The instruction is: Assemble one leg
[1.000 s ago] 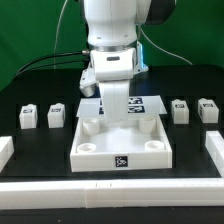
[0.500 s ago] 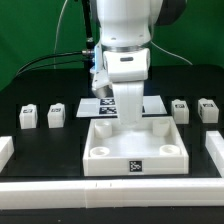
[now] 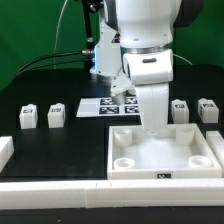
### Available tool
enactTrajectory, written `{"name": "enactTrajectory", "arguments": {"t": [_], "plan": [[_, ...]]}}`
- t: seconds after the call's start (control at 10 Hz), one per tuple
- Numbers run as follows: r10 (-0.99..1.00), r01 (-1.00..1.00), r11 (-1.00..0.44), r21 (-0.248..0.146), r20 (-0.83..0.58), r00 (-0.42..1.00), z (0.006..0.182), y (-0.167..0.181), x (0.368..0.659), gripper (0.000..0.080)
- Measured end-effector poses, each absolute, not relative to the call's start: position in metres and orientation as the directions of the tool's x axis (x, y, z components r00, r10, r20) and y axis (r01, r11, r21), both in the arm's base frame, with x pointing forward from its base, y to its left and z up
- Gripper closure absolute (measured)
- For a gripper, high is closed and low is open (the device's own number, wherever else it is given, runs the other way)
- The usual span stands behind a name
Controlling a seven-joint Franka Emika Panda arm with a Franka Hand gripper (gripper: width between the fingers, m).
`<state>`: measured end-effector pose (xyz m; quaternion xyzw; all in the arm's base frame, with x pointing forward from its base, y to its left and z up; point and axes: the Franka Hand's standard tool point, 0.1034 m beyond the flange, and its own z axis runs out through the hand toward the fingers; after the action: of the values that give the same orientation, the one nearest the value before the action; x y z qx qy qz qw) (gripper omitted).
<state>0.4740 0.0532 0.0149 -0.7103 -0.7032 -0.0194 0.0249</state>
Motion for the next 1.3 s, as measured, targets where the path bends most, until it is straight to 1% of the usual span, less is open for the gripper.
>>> {"name": "enactTrajectory", "arguments": {"t": [0.2, 0.6, 0.7, 0.8, 0.9, 1.0, 1.1, 1.2, 1.3], "plan": [[0.997, 1.0, -0.021, 0.002, 0.07, 0.021, 0.0154, 0.0624, 0.4831, 0.0739], [0.996, 0.998, -0.055, 0.002, 0.071, 0.055, 0.0154, 0.0618, 0.4827, 0.0739], [0.996, 0.998, -0.056, 0.0, 0.07, 0.056, 0.0147, 0.0615, 0.4814, 0.0559], [0.996, 0.998, -0.056, -0.001, 0.07, 0.056, 0.0146, 0.0611, 0.4812, 0.0422], [0.996, 0.998, -0.057, -0.001, 0.07, 0.057, 0.0147, 0.0611, 0.4808, 0.0422], [0.996, 0.998, -0.059, -0.002, 0.07, 0.059, 0.0148, 0.0613, 0.4804, 0.023], [0.996, 0.998, -0.06, -0.002, 0.07, 0.06, 0.0149, 0.0619, 0.4804, 0.0174], [0.996, 0.998, -0.06, -0.002, 0.07, 0.06, 0.0149, 0.0622, 0.4803, 0.0174], [0.996, 0.998, -0.06, -0.001, 0.07, 0.06, 0.0152, 0.0624, 0.4803, 0.0155]]}}
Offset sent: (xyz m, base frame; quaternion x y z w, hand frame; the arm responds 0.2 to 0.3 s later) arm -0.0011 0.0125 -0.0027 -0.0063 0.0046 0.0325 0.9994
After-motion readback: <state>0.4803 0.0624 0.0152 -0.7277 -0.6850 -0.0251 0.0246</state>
